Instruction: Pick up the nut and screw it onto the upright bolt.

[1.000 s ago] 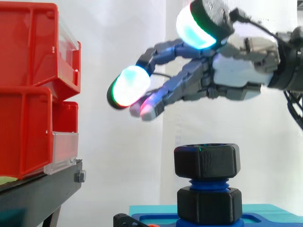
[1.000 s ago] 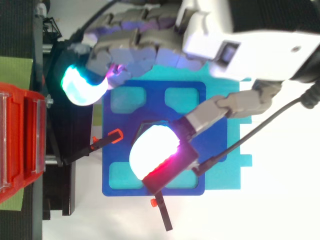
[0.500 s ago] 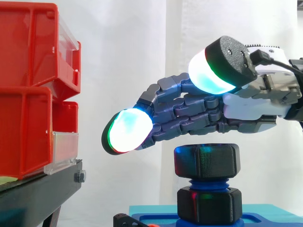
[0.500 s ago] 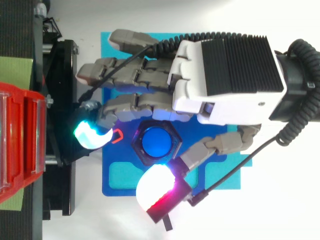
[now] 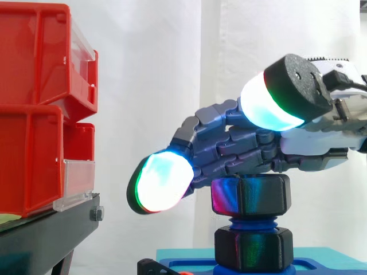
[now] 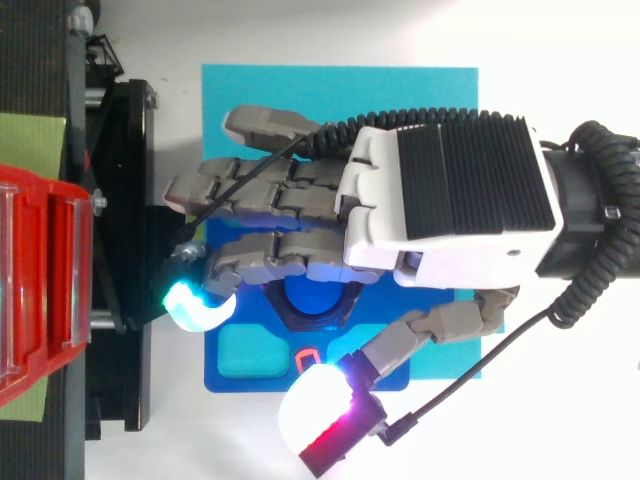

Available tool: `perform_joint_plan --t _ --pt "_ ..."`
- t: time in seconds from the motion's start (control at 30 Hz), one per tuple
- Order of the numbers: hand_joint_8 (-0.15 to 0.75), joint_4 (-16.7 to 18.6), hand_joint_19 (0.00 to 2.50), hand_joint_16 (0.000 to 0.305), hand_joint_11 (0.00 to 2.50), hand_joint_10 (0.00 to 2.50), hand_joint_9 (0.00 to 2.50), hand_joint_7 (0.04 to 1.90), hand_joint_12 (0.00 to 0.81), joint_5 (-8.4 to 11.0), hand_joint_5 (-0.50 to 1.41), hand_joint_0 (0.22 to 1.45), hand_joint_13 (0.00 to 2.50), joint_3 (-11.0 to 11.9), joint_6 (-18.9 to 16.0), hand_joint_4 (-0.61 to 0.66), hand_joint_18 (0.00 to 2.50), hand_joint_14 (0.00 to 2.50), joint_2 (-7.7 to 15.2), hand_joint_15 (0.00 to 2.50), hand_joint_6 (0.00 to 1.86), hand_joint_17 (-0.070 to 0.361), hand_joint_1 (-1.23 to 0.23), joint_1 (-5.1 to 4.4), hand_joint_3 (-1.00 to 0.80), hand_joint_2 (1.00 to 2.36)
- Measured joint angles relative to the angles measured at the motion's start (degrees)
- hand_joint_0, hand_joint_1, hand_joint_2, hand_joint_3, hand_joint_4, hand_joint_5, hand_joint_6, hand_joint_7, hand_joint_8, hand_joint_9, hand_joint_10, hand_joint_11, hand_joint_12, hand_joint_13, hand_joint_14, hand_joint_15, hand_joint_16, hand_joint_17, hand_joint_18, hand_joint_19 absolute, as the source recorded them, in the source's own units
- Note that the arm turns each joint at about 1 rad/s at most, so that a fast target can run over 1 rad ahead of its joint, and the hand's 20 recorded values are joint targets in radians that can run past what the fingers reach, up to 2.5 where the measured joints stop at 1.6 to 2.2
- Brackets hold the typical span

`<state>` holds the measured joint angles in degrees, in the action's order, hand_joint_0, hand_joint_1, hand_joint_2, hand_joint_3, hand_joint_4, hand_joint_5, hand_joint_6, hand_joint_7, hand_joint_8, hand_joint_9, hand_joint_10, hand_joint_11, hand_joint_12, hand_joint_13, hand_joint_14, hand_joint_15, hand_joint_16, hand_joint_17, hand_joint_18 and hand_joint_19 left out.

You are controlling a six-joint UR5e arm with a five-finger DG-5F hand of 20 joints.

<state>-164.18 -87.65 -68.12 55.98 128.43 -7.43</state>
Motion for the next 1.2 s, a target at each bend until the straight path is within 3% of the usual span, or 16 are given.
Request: perform_joint_plan --t 0.57,0.97,1.2 --pt "0.242 -2.55 0.0 0.062 0.0 0.0 0.17 0.87 0.394 -0.06 -0.17 0.41 0.0 -0.04 -0.09 0.16 0.0 0.0 -0.02 0.0 0.5 0.139 -0.32 0.02 -0.5 1.0" --pt "0.251 -2.52 0.0 0.059 0.0 0.0 0.22 0.84 0.395 -0.36 -0.17 0.41 0.0 -0.01 -0.12 0.16 0.0 0.0 -0.02 0.0 0.5 0.133 -0.32 0.39 -0.5 1.0" --pt "0.248 -2.33 0.0 0.035 0.0 0.0 0.41 0.74 0.314 -0.75 -0.14 0.43 0.17 0.09 -0.19 0.24 0.0 0.0 -0.02 0.0 0.5 0.079 -0.37 0.98 -0.5 1.0"
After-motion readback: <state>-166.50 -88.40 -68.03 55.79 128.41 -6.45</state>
